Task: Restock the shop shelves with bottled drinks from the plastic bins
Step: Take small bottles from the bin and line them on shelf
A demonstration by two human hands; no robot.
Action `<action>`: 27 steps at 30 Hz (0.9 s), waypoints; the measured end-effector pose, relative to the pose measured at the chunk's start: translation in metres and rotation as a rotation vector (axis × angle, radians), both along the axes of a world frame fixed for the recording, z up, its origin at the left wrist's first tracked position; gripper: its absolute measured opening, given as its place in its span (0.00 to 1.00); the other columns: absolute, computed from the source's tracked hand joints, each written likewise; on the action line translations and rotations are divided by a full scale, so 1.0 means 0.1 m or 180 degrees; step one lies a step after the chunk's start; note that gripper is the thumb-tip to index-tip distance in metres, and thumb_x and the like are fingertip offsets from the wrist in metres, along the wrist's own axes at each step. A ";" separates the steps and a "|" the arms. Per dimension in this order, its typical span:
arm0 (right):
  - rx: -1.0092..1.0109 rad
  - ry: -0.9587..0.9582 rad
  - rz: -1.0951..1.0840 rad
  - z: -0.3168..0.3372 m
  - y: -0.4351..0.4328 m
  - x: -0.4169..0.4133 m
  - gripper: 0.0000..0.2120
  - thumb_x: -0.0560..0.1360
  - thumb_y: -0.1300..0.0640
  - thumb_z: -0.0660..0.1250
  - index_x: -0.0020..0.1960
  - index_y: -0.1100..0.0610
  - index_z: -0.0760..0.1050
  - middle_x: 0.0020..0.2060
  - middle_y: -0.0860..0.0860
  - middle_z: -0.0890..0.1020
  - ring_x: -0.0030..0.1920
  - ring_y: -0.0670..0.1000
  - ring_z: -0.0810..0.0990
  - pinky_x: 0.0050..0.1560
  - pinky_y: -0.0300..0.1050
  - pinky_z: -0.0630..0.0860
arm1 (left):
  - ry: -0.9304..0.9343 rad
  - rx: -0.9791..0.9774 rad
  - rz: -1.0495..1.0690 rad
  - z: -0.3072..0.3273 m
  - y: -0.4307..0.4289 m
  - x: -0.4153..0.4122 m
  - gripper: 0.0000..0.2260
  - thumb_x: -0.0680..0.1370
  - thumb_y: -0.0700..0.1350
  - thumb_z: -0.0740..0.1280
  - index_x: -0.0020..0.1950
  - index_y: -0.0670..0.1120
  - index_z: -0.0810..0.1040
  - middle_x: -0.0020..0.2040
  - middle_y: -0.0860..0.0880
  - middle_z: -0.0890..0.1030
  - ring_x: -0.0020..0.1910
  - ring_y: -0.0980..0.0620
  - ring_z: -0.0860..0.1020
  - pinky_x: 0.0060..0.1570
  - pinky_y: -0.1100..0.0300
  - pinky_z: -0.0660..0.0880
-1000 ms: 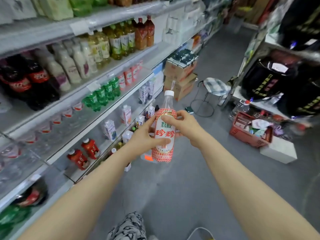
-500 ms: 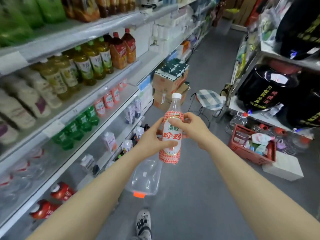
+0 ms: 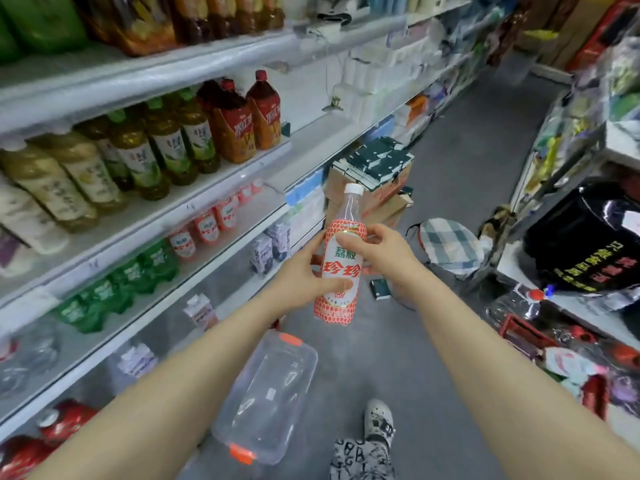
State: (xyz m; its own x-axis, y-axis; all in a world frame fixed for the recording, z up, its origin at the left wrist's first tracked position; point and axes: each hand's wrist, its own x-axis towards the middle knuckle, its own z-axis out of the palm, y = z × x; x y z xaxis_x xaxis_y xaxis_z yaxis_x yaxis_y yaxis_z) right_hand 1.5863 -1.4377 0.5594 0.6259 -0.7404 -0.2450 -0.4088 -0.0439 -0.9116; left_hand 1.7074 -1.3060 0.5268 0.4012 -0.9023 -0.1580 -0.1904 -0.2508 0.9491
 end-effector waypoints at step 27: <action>0.1002 0.0684 0.1835 -1.32 -2.15 2.00 0.17 0.73 0.56 0.77 0.59 0.57 0.78 0.48 0.52 0.87 0.46 0.50 0.87 0.47 0.46 0.84 | 0.0491 0.0546 0.1855 -1.34 -1.77 1.04 0.45 0.66 0.55 0.79 0.74 0.71 0.54 0.54 0.62 0.80 0.50 0.62 0.81 0.54 0.58 0.80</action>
State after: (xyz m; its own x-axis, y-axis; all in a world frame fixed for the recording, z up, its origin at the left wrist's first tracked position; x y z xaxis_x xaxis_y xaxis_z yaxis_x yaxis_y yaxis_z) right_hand 1.7862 -1.6524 0.4271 0.8119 -0.1771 -0.5563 -0.5726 -0.0550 -0.8180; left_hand 1.8115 -1.4833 0.3926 0.7807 -0.4987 -0.3765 0.1597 -0.4233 0.8918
